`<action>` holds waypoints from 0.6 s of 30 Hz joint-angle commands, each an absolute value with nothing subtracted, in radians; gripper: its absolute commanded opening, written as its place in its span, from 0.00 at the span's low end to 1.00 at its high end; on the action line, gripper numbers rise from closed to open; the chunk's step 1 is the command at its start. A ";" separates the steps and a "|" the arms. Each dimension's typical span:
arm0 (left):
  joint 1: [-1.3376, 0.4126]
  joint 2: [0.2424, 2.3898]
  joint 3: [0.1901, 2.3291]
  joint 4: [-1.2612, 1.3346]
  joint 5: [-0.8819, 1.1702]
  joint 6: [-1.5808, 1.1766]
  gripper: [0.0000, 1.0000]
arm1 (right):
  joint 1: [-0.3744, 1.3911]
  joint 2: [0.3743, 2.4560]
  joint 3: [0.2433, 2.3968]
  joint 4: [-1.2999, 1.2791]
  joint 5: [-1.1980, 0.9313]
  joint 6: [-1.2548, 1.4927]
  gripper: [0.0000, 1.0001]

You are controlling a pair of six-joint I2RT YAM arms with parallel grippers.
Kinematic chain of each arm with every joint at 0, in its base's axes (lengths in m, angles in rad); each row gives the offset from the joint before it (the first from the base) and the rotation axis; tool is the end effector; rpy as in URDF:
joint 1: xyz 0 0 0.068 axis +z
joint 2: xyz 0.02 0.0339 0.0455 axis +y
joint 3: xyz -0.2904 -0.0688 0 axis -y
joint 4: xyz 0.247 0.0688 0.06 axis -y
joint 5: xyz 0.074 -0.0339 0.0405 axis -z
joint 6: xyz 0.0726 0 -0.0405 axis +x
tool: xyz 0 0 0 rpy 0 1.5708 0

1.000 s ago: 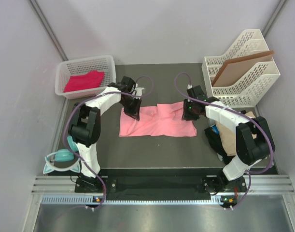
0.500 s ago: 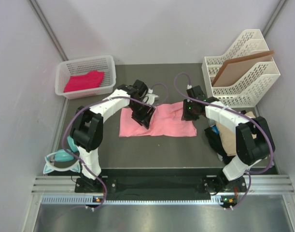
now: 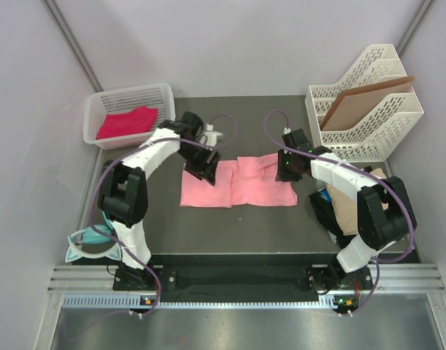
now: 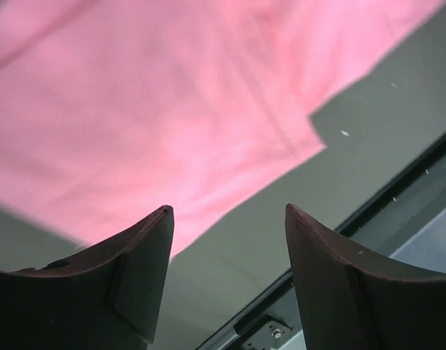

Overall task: Fold and stack the t-shirts
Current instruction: Fold the folded rectangular tshirt in 1/3 of the way

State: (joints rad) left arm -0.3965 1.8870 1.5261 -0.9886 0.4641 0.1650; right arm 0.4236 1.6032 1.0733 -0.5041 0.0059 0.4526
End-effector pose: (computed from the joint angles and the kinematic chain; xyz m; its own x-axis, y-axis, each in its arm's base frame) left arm 0.3500 -0.1818 0.2229 -0.8161 0.5009 -0.2882 0.5779 0.7143 -0.3947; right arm 0.3173 0.1426 0.2047 -0.8831 0.0815 -0.4621 -0.0246 0.9754 0.2191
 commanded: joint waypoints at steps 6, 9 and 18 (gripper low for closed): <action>-0.147 1.878 1.470 -0.922 0.440 0.163 0.63 | 0.433 1.554 1.078 -0.477 0.015 0.443 0.28; -0.146 1.890 1.456 -0.910 0.460 0.155 0.61 | 0.434 1.548 1.080 -0.482 0.017 0.442 0.28; -0.114 1.948 1.393 -0.862 0.568 0.186 0.43 | 0.433 1.537 1.086 -0.494 0.021 0.442 0.28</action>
State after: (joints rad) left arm -0.1379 1.9251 1.4155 -0.9054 0.4950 0.1562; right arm 0.4236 1.5875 1.0733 -0.5049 0.0071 0.4469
